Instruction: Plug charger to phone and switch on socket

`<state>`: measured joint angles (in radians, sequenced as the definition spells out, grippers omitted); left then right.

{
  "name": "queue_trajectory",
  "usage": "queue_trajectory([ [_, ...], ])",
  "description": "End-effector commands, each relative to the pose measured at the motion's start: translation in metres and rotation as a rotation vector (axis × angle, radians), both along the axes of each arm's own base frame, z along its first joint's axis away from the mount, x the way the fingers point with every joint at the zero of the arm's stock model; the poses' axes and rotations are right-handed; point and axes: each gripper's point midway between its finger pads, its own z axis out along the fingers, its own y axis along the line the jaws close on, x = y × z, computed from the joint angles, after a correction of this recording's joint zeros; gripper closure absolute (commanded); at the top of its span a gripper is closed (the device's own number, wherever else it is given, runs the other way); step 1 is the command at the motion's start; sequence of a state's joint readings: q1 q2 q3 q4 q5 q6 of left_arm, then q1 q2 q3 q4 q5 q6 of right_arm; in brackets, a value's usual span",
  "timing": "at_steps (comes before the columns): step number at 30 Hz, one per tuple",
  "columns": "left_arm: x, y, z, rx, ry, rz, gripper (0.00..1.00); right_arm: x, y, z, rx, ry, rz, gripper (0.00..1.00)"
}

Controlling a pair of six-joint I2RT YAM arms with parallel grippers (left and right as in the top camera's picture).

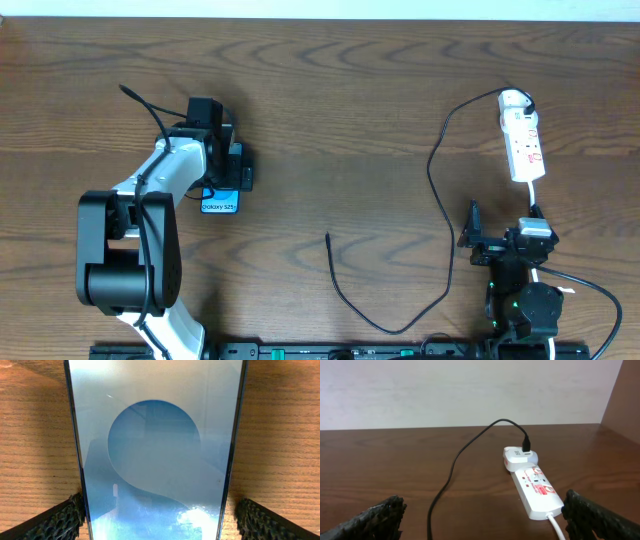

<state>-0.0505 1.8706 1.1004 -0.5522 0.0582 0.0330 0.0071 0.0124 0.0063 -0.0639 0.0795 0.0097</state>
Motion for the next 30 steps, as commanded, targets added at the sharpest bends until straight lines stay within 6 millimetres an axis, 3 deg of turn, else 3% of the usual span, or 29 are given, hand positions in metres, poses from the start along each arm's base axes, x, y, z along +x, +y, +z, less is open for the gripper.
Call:
queue_trajectory([
  [1, -0.019, 0.0105, -0.0266, 0.056, 0.098, 0.008, 0.02, -0.0003, 0.0012, 0.0, -0.015, 0.0, 0.004, 0.01],
  [30, -0.0246, 0.0108, -0.0302, 0.056, 0.11, 0.008, 0.05, -0.0003, 0.0012, 0.0, -0.015, 0.0, 0.004, 0.01],
])
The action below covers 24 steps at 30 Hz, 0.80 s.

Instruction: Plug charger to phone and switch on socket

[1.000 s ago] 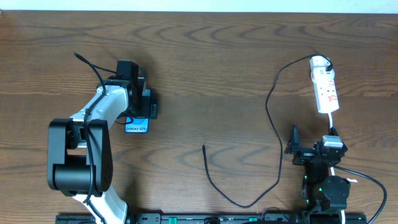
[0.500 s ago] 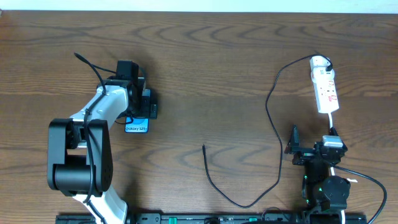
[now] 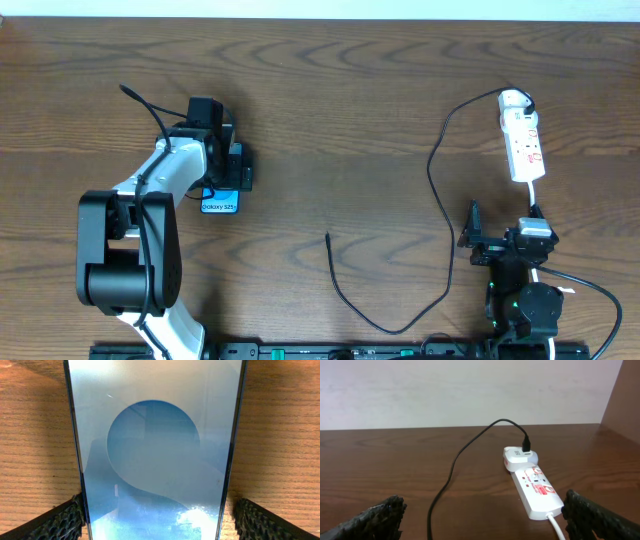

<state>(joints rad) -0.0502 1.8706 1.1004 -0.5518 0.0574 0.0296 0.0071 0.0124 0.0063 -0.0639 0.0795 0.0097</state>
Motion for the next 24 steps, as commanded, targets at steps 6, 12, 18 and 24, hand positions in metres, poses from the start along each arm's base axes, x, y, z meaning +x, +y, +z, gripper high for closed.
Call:
queue_trajectory([
  [6, -0.0247, 0.0105, -0.0302, 0.056, 0.111, 0.004, 0.06, -0.0003, 0.0012, 0.0, -0.015, 0.0, 0.004, 0.01],
  [12, -0.0247, 0.0106, -0.0302, 0.056, 0.111, 0.004, 0.1, -0.0003, 0.0012, 0.0, -0.015, 0.0, 0.004, 0.01],
  [18, -0.0246, 0.0106, -0.0302, 0.056, 0.11, 0.004, 0.12, -0.0003, 0.0012, 0.0, -0.015, 0.0, 0.004, 0.01],
  [24, -0.0246, 0.0107, -0.0302, 0.056, 0.11, 0.004, 0.16, -0.0003, 0.0012, 0.0, -0.015, 0.0, 0.004, 0.01],
])
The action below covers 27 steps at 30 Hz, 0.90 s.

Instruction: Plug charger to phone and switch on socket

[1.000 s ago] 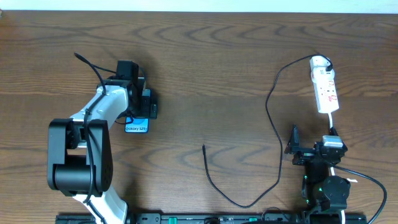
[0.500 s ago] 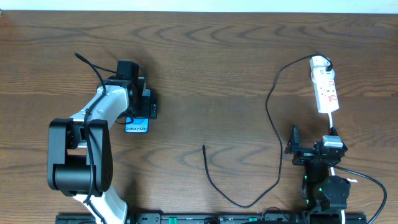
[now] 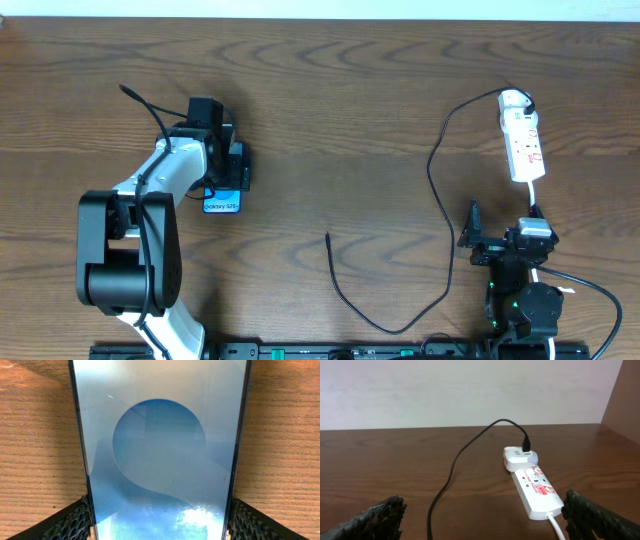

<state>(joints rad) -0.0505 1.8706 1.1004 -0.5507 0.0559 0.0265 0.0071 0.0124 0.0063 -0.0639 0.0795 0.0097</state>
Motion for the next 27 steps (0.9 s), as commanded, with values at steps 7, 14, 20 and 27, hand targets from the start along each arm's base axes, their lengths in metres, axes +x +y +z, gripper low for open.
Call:
queue_trajectory([
  [7, -0.0249, 0.0105, -0.0302, 0.055, 0.112, 0.001, 0.16, -0.0003, 0.0012, 0.0, -0.015, 0.0, 0.004, 0.01],
  [14, -0.0249, 0.0106, -0.0302, 0.055, 0.112, 0.002, 0.17, -0.0003, 0.0012, 0.0, -0.015, 0.0, 0.004, 0.01],
  [20, -0.0249, 0.0105, -0.0302, 0.055, 0.112, 0.001, 0.18, -0.0003, 0.0012, 0.0001, -0.015, -0.001, 0.004, 0.01],
  [27, -0.025, 0.0105, -0.0302, 0.055, 0.112, 0.001, 0.22, -0.0003, 0.0012, 0.0, -0.015, 0.0, 0.004, 0.01],
])
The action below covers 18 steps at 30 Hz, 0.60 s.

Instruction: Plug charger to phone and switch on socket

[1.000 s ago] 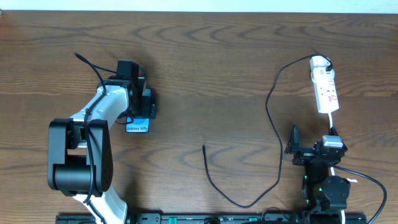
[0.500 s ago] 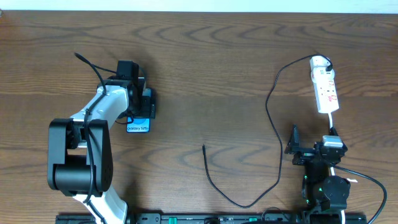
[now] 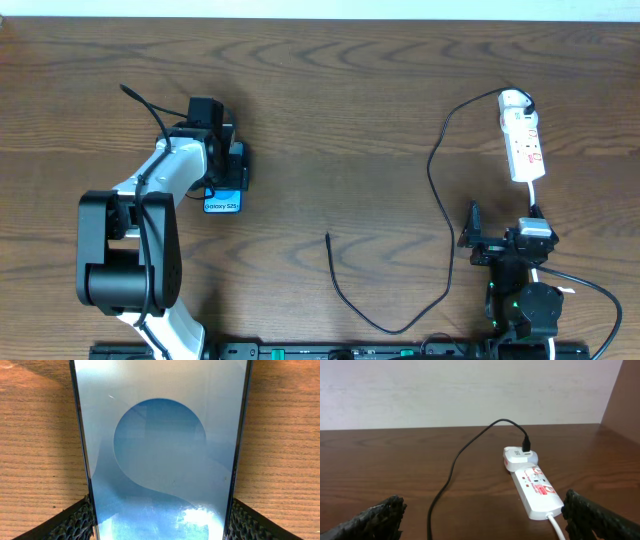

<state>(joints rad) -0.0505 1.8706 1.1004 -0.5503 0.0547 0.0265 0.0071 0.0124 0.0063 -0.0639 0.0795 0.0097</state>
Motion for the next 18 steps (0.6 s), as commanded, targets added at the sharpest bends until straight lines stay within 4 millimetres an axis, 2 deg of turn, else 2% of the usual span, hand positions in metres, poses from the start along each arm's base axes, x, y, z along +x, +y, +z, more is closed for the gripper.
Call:
queue_trajectory([
  [1, -0.0251, 0.0103, -0.0303, 0.054, 0.112, 0.001, 0.22, -0.0003, 0.0012, 0.0, -0.015, 0.0, 0.004, 0.01],
  [15, -0.0251, 0.0104, -0.0303, 0.054, 0.112, 0.001, 0.23, -0.0003, 0.0012, 0.0, -0.015, 0.0, 0.004, 0.01],
  [17, -0.0251, 0.0104, -0.0303, 0.054, 0.112, 0.001, 0.24, -0.0003, 0.0012, 0.0, -0.015, 0.0, 0.004, 0.01],
  [18, -0.0251, 0.0103, -0.0303, 0.054, 0.112, 0.001, 0.28, -0.0003, 0.0012, 0.0, -0.015, 0.0, 0.004, 0.01],
])
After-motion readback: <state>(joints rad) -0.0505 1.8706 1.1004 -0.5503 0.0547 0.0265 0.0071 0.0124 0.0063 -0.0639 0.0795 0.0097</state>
